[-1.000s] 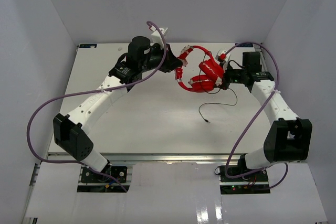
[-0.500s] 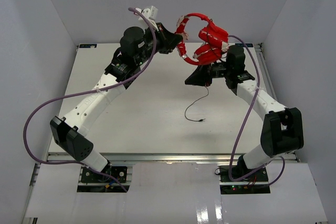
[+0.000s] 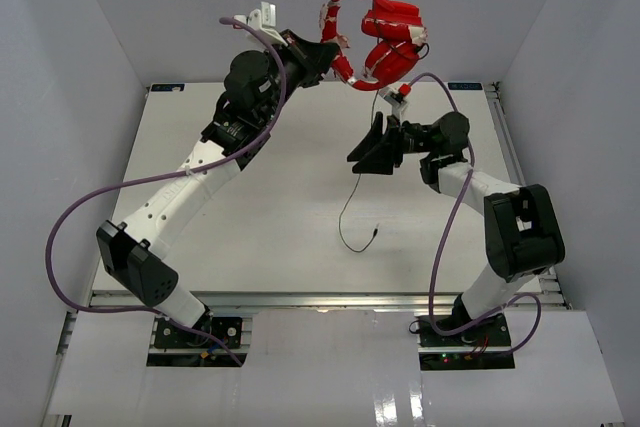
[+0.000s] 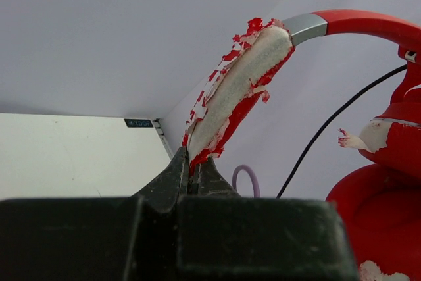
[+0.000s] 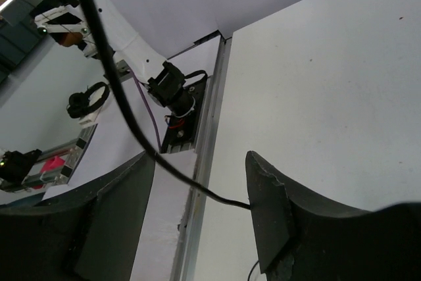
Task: Wrap the headphones
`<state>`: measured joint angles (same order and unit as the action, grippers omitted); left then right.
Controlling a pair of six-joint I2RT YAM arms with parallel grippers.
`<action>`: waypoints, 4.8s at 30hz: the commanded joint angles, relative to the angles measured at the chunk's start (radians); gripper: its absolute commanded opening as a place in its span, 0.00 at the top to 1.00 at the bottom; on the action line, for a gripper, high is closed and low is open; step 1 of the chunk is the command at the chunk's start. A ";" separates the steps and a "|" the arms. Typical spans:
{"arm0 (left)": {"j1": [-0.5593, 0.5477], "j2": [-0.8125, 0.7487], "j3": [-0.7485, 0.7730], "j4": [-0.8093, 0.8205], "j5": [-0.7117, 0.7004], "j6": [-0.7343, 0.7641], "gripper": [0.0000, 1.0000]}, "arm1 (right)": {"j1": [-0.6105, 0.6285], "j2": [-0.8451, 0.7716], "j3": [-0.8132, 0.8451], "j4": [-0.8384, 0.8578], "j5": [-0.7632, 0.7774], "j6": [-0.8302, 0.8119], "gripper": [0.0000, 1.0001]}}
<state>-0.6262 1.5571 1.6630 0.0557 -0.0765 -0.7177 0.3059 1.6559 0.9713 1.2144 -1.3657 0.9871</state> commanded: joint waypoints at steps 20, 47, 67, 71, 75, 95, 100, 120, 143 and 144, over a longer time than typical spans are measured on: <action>0.052 0.094 0.192 -0.069 -0.609 0.256 1.00 | 0.226 -0.417 0.102 -1.463 0.572 -1.347 0.92; -0.026 -0.033 -0.486 0.019 0.347 0.457 1.00 | 0.176 -0.280 0.410 -1.611 1.564 -2.028 0.92; -0.035 -0.255 -0.483 0.320 0.148 -0.214 1.00 | -0.115 -0.190 0.263 -1.327 0.005 -1.124 0.82; -0.051 -0.203 -0.427 0.352 0.116 -0.263 1.00 | -0.097 -0.183 0.134 -0.580 -0.038 -0.504 0.71; -0.064 -0.154 -0.334 0.335 0.029 -0.300 1.00 | -0.067 -0.138 0.086 -0.185 -0.021 -0.193 0.64; -0.067 -0.096 -0.108 0.174 -0.122 -0.247 1.00 | -0.149 -0.272 0.132 -0.814 0.133 -0.741 0.32; -0.067 -0.084 -0.052 0.070 -0.069 -0.216 1.00 | -0.073 -0.325 0.166 -1.172 0.460 -1.300 0.16; -0.067 -0.159 -0.104 -0.149 0.305 -0.373 1.00 | -0.004 -0.085 0.062 -0.361 0.385 -0.719 0.02; -0.064 -0.120 -0.055 -0.242 0.411 -0.339 1.00 | -0.044 -0.009 0.229 -0.361 0.360 -0.750 0.92; -0.061 -0.114 -0.064 -0.277 0.443 -0.314 1.00 | -0.066 -0.020 0.275 -0.401 0.376 -0.786 0.92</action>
<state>-0.6905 1.4739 1.5499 -0.1713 0.2858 -1.0899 0.3145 1.7214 1.1620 0.8298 -1.0397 0.2412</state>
